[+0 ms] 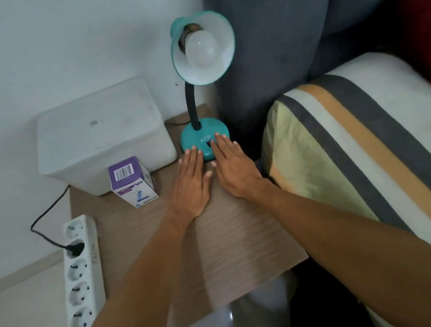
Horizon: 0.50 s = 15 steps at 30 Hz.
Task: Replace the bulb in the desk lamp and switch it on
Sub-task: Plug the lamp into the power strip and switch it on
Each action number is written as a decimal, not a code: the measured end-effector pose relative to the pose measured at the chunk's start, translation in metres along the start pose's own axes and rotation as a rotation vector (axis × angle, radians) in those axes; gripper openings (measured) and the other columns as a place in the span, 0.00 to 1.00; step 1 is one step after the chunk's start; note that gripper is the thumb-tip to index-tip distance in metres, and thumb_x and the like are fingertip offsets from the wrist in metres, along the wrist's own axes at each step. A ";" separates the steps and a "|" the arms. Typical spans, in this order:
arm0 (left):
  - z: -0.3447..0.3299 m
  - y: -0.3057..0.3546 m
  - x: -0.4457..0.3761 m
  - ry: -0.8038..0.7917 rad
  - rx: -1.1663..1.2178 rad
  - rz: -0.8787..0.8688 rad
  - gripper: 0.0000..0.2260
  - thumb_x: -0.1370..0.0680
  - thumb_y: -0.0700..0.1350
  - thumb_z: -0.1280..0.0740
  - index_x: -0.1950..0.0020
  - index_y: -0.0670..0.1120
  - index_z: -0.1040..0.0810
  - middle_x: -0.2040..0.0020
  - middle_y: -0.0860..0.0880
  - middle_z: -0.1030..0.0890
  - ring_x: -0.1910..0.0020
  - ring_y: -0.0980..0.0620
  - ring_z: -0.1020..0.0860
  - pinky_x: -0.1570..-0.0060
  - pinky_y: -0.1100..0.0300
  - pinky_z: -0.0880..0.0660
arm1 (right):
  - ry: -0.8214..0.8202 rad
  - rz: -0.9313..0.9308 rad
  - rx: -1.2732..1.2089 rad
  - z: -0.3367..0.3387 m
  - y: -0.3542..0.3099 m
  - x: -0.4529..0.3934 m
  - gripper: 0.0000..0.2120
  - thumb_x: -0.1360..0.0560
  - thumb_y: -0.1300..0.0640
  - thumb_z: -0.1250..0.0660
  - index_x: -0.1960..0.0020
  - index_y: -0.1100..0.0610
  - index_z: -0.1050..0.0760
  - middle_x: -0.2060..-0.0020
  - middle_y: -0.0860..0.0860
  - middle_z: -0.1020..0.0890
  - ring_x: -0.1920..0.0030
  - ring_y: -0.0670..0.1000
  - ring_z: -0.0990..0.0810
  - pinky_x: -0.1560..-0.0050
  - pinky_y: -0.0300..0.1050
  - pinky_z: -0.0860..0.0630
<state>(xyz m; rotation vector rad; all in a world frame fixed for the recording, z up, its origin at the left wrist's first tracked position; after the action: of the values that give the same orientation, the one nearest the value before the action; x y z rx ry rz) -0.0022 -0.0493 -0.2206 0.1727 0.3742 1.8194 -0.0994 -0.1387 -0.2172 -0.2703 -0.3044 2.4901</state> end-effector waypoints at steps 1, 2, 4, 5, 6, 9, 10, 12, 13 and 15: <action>-0.002 -0.002 0.000 0.016 0.018 0.004 0.30 0.14 0.57 0.56 0.16 0.42 0.48 0.15 0.44 0.48 0.16 0.49 0.54 0.17 0.48 0.52 | 0.006 0.014 -0.004 -0.002 -0.001 -0.003 0.28 0.15 0.51 0.50 0.20 0.63 0.49 0.20 0.60 0.46 0.20 0.58 0.49 0.21 0.56 0.50; -0.005 -0.004 -0.001 0.025 0.037 0.007 0.30 0.14 0.57 0.56 0.16 0.42 0.47 0.15 0.44 0.47 0.16 0.48 0.52 0.17 0.47 0.50 | 0.005 0.024 -0.020 -0.006 -0.001 -0.006 0.28 0.15 0.51 0.50 0.20 0.63 0.50 0.20 0.60 0.46 0.20 0.57 0.50 0.21 0.56 0.50; -0.005 -0.005 -0.001 0.042 0.047 0.006 0.31 0.15 0.58 0.57 0.16 0.42 0.46 0.15 0.43 0.46 0.16 0.48 0.50 0.17 0.48 0.50 | 0.029 0.031 -0.043 -0.012 -0.001 -0.008 0.28 0.16 0.52 0.50 0.20 0.63 0.49 0.21 0.60 0.44 0.20 0.57 0.49 0.22 0.57 0.48; -0.005 -0.005 -0.001 0.047 0.047 0.005 0.31 0.15 0.58 0.57 0.16 0.42 0.47 0.15 0.44 0.47 0.16 0.48 0.51 0.17 0.49 0.51 | 0.048 0.029 -0.042 -0.013 0.000 -0.007 0.28 0.16 0.52 0.50 0.20 0.63 0.49 0.21 0.60 0.43 0.20 0.57 0.48 0.22 0.57 0.47; -0.005 -0.005 -0.001 0.047 0.051 0.004 0.31 0.15 0.58 0.57 0.16 0.43 0.47 0.15 0.44 0.47 0.16 0.48 0.51 0.17 0.50 0.52 | 0.055 0.028 -0.044 -0.014 0.000 -0.007 0.28 0.16 0.52 0.50 0.20 0.64 0.48 0.21 0.60 0.42 0.20 0.58 0.47 0.22 0.57 0.46; -0.004 -0.004 -0.002 0.062 0.063 -0.009 0.31 0.15 0.58 0.56 0.16 0.41 0.45 0.16 0.43 0.45 0.16 0.47 0.49 0.17 0.50 0.51 | 0.094 0.028 -0.073 -0.012 0.000 -0.007 0.27 0.17 0.54 0.47 0.22 0.65 0.42 0.23 0.62 0.38 0.21 0.59 0.43 0.22 0.57 0.45; -0.006 -0.005 -0.002 0.070 0.072 -0.008 0.31 0.15 0.57 0.55 0.17 0.40 0.43 0.16 0.42 0.44 0.16 0.46 0.48 0.17 0.49 0.49 | 0.116 0.019 -0.092 -0.011 0.000 -0.007 0.26 0.18 0.54 0.46 0.23 0.66 0.39 0.24 0.62 0.35 0.22 0.60 0.40 0.23 0.57 0.44; -0.008 -0.008 -0.003 0.073 0.105 0.008 0.31 0.15 0.57 0.54 0.17 0.39 0.41 0.17 0.41 0.42 0.16 0.46 0.47 0.18 0.47 0.48 | 0.132 0.013 -0.097 -0.011 0.001 -0.008 0.26 0.19 0.54 0.46 0.25 0.66 0.36 0.26 0.62 0.32 0.24 0.61 0.37 0.24 0.58 0.40; -0.008 -0.009 -0.004 0.076 0.112 0.013 0.31 0.15 0.57 0.54 0.17 0.39 0.41 0.17 0.41 0.42 0.16 0.46 0.47 0.18 0.47 0.47 | 0.129 0.018 -0.084 -0.011 0.000 -0.008 0.26 0.19 0.54 0.46 0.25 0.66 0.35 0.27 0.62 0.32 0.24 0.61 0.36 0.25 0.58 0.39; -0.006 -0.007 -0.003 0.083 0.104 0.017 0.32 0.15 0.58 0.55 0.17 0.40 0.42 0.16 0.42 0.43 0.16 0.48 0.47 0.17 0.49 0.48 | 0.123 0.027 -0.071 -0.012 -0.001 -0.008 0.26 0.19 0.54 0.45 0.25 0.66 0.37 0.26 0.63 0.33 0.24 0.61 0.38 0.24 0.58 0.41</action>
<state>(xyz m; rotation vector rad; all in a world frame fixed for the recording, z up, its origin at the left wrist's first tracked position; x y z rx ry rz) 0.0035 -0.0516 -0.2289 0.1731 0.5281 1.8287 -0.0898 -0.1411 -0.2275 -0.4573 -0.3411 2.4797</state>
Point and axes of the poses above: each hand's wrist, its own x-axis away from the middle knuckle, its own z-axis out of the back of the hand, y = z × x, the point moved 6 cm from there along -x, towards the middle knuckle
